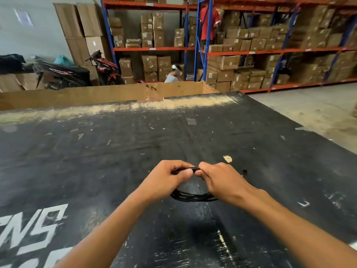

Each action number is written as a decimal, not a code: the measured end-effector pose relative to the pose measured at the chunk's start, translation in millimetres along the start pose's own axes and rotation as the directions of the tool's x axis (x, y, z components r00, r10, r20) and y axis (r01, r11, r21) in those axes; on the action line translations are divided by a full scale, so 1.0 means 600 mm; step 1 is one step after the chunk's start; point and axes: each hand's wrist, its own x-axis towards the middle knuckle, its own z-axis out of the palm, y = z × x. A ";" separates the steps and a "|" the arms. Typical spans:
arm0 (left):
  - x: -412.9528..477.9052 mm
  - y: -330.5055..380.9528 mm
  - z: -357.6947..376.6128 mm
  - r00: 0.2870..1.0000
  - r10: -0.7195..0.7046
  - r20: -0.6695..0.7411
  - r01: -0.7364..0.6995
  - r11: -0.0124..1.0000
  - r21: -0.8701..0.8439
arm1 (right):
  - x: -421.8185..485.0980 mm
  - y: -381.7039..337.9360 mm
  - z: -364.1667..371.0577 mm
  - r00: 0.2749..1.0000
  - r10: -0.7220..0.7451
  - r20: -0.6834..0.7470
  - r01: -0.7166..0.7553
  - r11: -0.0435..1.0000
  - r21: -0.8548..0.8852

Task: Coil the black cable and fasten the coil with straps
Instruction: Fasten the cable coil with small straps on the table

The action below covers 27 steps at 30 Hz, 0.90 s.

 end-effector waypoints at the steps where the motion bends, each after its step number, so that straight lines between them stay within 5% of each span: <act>1: 0.000 -0.003 0.010 0.999 0.045 -0.026 -0.043 0.995 0.091 | -0.005 0.007 0.002 1.000 0.014 0.015 -0.014 1.000 0.015; 2: 0.002 -0.005 0.020 0.997 0.038 -0.064 -0.032 0.996 0.082 | -0.011 0.012 0.005 0.999 0.028 0.023 -0.029 0.999 0.044; 5: 0.006 -0.006 0.055 0.983 -0.159 -0.091 0.115 0.924 -0.364 | -0.033 0.024 0.017 0.996 0.084 0.027 -0.087 0.980 0.179; 7: 0.010 -0.006 0.081 0.967 -0.245 -0.064 0.185 0.858 -0.480 | -0.053 0.038 0.025 0.990 0.127 0.064 -0.138 0.965 0.222; 12: 0.027 -0.007 0.122 0.973 -0.229 0.043 0.231 0.923 -0.307 | -0.087 0.086 0.023 0.975 0.158 0.157 -0.188 0.962 0.200; 16: 0.043 -0.010 0.149 0.971 -0.224 -0.081 0.207 0.961 -0.183 | -0.097 0.099 0.029 0.977 0.189 0.101 -0.209 0.945 0.250; 19: 0.042 -0.017 0.165 0.955 -0.255 -0.152 0.221 0.953 -0.210 | -0.104 0.103 0.042 0.979 0.198 0.054 -0.206 0.937 0.284; 24: 0.026 -0.016 0.161 0.964 -0.263 -0.022 0.241 0.910 -0.337 | -0.105 0.101 0.056 0.979 0.197 0.047 -0.202 0.935 0.292; 27: 0.031 -0.022 0.167 0.944 -0.295 -0.147 0.250 0.932 -0.264 | -0.096 0.094 0.055 0.973 0.221 0.071 -0.232 0.903 0.361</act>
